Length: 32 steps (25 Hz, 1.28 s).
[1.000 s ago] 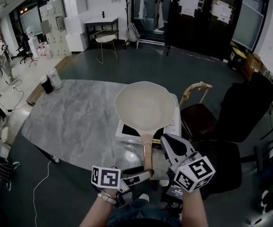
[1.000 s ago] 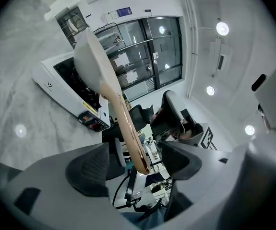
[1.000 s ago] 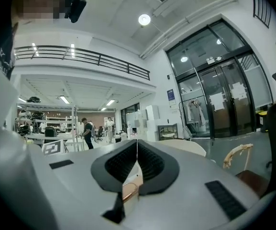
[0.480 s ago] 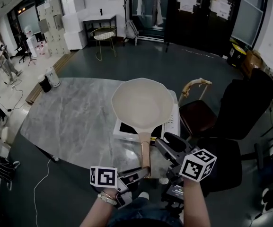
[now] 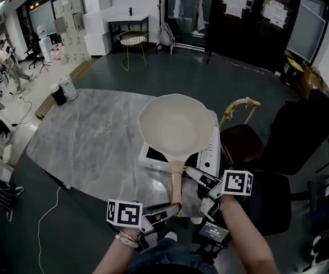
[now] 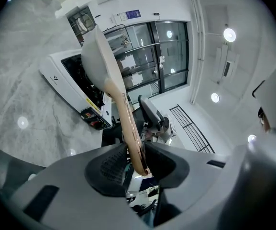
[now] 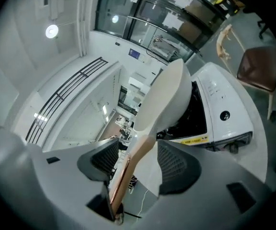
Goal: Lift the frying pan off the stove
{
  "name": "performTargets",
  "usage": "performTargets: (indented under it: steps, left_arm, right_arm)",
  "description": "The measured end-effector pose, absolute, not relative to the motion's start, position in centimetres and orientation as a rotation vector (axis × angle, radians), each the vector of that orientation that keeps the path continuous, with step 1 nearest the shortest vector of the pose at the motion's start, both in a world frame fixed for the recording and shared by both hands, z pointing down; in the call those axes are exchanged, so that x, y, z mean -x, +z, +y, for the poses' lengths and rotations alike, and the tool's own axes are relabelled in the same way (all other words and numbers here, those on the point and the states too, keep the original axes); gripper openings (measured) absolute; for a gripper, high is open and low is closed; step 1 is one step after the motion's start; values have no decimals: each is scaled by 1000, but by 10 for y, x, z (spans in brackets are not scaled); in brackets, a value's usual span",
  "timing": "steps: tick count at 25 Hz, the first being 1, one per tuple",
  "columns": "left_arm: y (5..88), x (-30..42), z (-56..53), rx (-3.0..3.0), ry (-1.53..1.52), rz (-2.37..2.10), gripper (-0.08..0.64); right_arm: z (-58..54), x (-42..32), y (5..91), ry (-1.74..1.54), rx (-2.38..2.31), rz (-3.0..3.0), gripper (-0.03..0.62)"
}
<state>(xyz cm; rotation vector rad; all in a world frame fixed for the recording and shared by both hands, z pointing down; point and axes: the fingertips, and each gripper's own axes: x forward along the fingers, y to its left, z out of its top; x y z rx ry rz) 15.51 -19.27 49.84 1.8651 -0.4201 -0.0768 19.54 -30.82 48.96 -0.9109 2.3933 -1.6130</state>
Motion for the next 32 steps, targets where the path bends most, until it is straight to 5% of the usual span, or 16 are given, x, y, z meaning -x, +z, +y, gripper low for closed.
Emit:
performTargets:
  steps: [21, 32]
  left_arm:
    - [498, -157, -192, -1878, 27, -470, 130]
    - [499, -150, -192, -1879, 37, -500, 132]
  right_arm:
    - [-337, -131, 526, -1953, 543, 2260, 262]
    - [-345, -98, 529, -2023, 421, 2299, 207]
